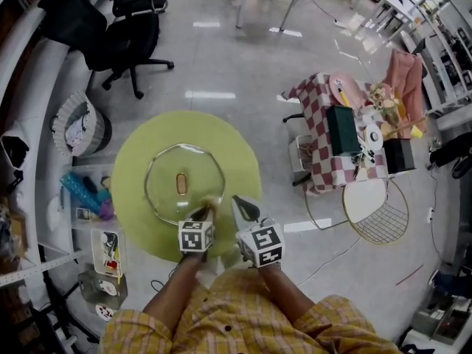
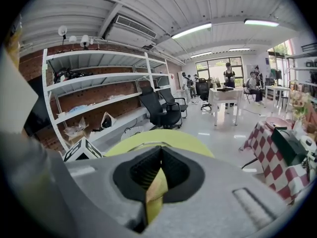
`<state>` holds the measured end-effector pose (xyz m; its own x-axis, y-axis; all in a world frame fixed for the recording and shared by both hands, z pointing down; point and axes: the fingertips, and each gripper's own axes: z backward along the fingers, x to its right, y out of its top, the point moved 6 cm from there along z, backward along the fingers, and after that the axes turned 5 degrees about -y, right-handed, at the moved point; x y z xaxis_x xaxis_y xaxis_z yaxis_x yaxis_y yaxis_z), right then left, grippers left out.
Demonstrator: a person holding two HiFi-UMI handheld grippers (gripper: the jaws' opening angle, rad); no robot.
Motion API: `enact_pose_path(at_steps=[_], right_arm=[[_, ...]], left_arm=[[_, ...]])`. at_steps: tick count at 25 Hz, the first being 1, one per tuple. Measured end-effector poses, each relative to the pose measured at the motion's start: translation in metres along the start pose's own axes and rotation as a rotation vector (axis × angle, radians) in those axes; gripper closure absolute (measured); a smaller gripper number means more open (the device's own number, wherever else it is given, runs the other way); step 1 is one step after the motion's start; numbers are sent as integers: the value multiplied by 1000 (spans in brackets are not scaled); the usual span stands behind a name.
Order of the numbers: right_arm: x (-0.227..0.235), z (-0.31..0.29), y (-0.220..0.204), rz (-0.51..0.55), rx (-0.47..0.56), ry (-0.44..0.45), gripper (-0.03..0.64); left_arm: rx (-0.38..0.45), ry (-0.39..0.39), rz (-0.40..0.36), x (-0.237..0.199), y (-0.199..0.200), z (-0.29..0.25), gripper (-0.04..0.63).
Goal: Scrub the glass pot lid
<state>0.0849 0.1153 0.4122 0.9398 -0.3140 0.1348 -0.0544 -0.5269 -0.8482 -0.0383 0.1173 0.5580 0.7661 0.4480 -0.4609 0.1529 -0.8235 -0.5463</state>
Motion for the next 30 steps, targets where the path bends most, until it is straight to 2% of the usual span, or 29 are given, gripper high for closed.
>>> enact_pose_path(at_steps=[4, 12, 20, 30], right_arm=[[2, 5, 17, -2, 24, -18, 620], [-10, 13, 48, -29, 75, 5, 618], [-25, 20, 74, -16, 116, 30, 618], [-50, 23, 116, 4, 175, 82, 618]], left_arm=[[73, -4, -13, 5, 34, 23, 557], [203, 37, -29, 13, 76, 72, 557], [284, 56, -62, 17, 102, 117, 557], [390, 38, -46, 30, 138, 159, 557]])
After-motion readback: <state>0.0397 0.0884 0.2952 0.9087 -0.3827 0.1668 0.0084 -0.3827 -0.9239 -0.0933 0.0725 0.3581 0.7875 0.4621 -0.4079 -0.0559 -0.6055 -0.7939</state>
